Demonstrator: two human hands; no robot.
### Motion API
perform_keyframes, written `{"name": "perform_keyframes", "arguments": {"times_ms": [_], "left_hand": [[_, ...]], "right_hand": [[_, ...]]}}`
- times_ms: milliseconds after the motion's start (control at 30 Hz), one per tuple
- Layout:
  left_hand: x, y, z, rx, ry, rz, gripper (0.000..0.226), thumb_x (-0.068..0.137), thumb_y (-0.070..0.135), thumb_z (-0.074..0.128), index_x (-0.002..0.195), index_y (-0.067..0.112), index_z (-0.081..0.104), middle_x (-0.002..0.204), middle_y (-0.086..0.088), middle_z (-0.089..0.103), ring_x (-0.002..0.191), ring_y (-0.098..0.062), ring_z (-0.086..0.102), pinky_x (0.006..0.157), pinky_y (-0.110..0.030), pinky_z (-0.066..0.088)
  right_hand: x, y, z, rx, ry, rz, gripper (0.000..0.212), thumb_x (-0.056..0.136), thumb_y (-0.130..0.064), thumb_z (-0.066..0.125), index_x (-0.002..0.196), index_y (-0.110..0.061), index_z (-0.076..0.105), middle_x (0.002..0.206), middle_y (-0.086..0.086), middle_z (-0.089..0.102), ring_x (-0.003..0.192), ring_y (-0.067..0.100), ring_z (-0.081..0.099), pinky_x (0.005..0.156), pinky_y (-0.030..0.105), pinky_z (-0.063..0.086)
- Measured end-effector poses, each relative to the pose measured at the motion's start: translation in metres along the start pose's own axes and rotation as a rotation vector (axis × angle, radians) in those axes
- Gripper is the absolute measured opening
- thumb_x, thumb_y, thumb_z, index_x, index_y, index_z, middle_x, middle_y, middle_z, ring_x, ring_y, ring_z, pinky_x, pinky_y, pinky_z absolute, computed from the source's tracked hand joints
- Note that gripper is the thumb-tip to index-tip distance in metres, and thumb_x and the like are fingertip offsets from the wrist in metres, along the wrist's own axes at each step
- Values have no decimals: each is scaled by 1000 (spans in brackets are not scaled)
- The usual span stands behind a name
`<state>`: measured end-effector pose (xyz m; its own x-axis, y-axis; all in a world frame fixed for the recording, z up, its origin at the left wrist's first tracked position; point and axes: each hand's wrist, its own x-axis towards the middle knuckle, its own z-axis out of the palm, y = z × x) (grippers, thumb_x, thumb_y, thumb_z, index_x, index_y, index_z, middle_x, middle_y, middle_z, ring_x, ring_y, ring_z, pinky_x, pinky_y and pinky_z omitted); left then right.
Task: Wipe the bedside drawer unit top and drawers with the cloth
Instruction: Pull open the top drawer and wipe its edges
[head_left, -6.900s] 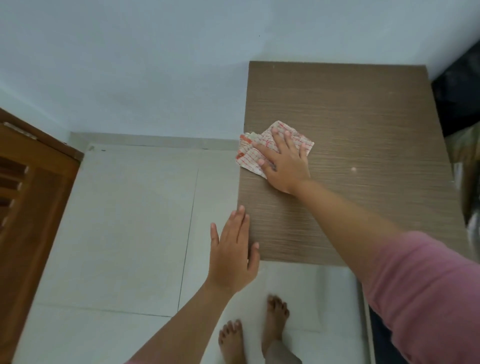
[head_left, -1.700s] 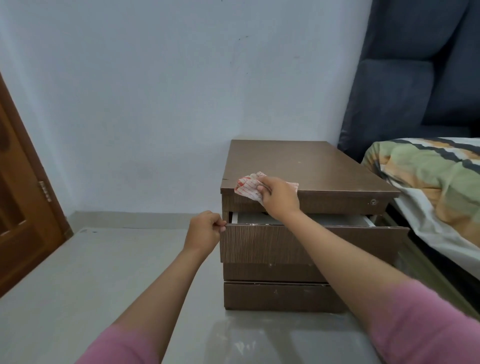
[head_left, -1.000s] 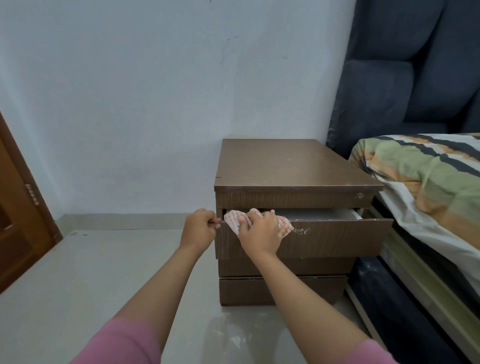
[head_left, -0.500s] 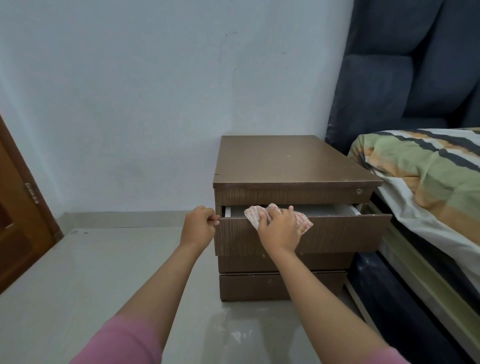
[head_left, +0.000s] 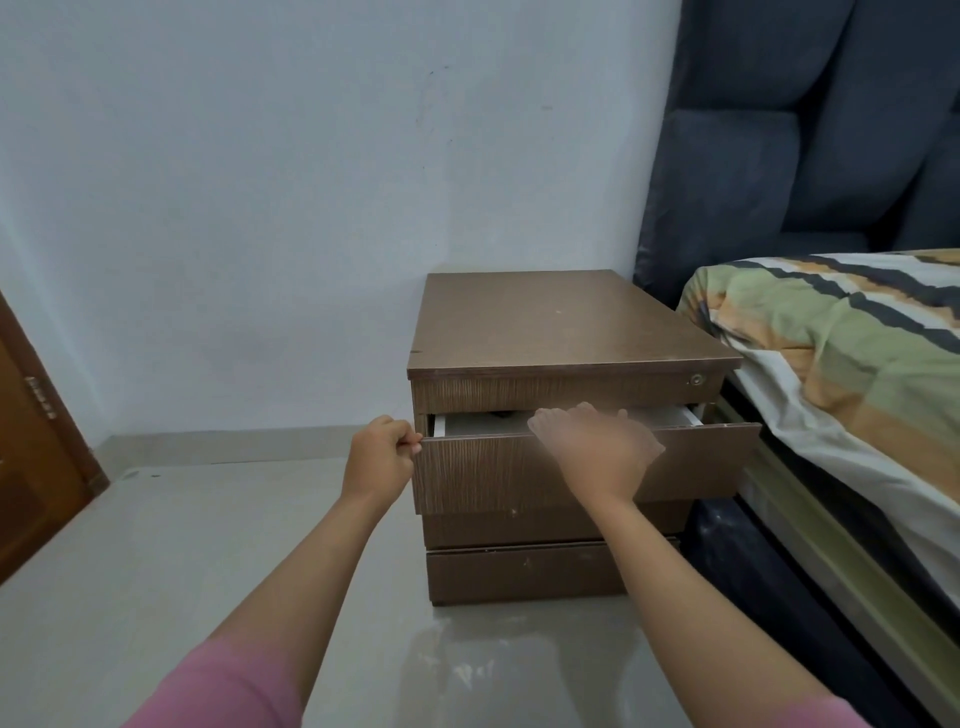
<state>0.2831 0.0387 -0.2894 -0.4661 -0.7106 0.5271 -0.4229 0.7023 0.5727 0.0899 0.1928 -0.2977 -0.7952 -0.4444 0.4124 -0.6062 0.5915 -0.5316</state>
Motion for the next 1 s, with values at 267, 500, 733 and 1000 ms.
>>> {"name": "perform_keyframes", "arguments": {"times_ms": [267, 500, 733, 1000], "left_hand": [[0, -1, 1, 5, 2, -2, 8, 78, -3, 63, 71, -1, 67, 76, -9, 62, 69, -15, 53, 60, -16, 36], [-1, 3, -1, 1, 6, 5, 9, 77, -5, 63, 72, 1, 67, 76, -9, 61, 70, -17, 54, 65, -23, 39], [-1, 2, -1, 3, -1, 2, 9, 78, -5, 62, 74, 1, 68, 76, -9, 61, 71, -17, 55, 64, -21, 39], [-2, 3, 0, 11, 10, 4, 10, 77, -6, 63, 73, 1, 68, 75, -7, 60, 70, -18, 54, 61, -19, 38]], "right_hand": [[13, 16, -10, -28, -101, 62, 36, 97, -38, 43, 131, -49, 45, 149, 3, 37, 146, 25, 3, 100, 75, -2], [15, 23, -16, -37, -158, 40, 39, 95, -26, 50, 122, -53, 52, 156, 8, 22, 146, 29, -6, 97, 78, -3], [33, 49, -30, -96, -220, 103, 33, 95, -46, 37, 123, -50, 52, 155, -1, 24, 146, 25, -8, 96, 78, -5], [50, 83, -47, -98, -218, 166, 33, 94, -45, 37, 123, -49, 53, 155, -5, 24, 146, 21, -6, 99, 76, -2]]}}
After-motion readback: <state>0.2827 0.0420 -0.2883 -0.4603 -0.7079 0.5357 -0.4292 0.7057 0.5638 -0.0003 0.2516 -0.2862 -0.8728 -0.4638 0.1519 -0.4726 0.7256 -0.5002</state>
